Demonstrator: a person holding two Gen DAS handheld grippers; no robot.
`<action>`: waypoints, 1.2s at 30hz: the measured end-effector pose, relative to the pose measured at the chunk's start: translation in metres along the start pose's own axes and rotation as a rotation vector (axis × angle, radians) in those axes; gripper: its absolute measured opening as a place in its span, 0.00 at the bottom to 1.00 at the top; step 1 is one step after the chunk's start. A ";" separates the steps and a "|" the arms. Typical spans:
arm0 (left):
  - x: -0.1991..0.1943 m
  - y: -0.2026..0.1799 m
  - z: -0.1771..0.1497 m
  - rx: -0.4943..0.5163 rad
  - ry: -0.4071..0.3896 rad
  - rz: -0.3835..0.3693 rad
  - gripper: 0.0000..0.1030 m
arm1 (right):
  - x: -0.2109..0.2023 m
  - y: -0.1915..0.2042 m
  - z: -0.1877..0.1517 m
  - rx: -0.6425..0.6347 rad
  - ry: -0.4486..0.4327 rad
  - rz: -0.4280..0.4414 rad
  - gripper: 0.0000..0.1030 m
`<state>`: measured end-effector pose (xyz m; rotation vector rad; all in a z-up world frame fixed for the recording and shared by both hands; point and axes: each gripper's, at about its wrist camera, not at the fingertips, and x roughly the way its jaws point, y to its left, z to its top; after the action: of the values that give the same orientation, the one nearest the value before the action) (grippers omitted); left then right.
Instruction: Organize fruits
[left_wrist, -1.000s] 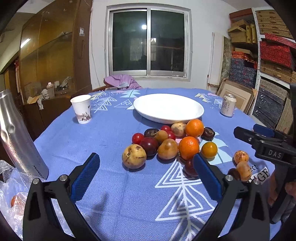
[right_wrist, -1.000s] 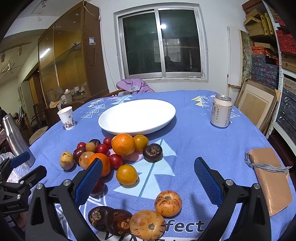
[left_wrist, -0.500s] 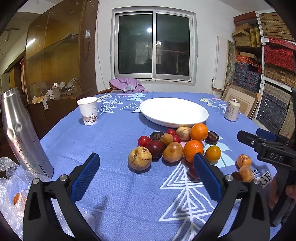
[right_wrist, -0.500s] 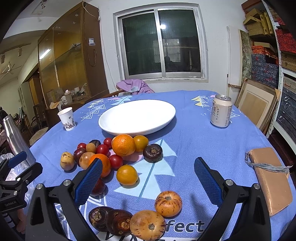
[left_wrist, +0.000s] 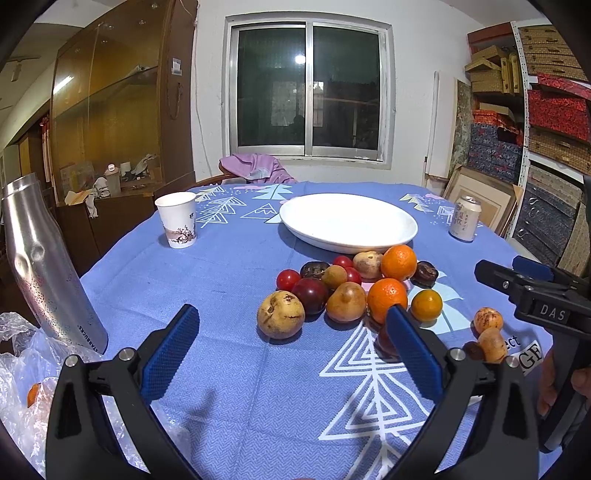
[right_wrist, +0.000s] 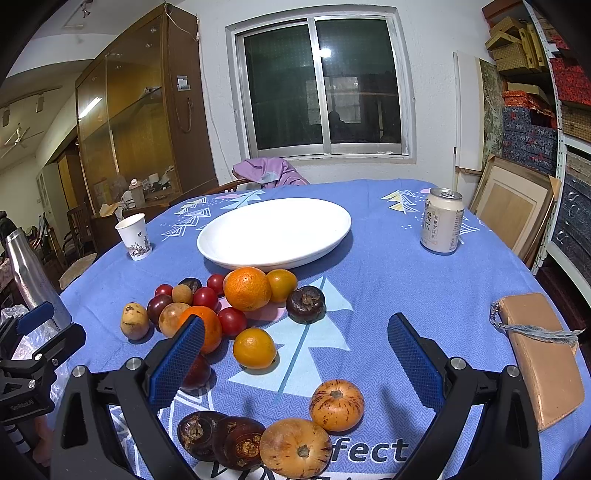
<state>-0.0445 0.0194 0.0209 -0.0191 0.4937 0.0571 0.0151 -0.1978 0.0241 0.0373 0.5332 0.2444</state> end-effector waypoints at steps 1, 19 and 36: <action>0.000 -0.001 0.000 0.002 0.001 -0.004 0.96 | 0.000 0.000 0.000 0.001 0.000 0.001 0.97; 0.005 -0.005 -0.001 0.016 0.031 -0.027 0.96 | 0.000 0.001 0.001 0.002 0.000 0.001 0.97; 0.009 -0.002 -0.001 0.001 0.049 0.000 0.96 | 0.000 0.002 0.000 -0.001 -0.001 0.004 0.97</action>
<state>-0.0373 0.0179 0.0157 -0.0198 0.5427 0.0563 0.0150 -0.1961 0.0246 0.0378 0.5320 0.2480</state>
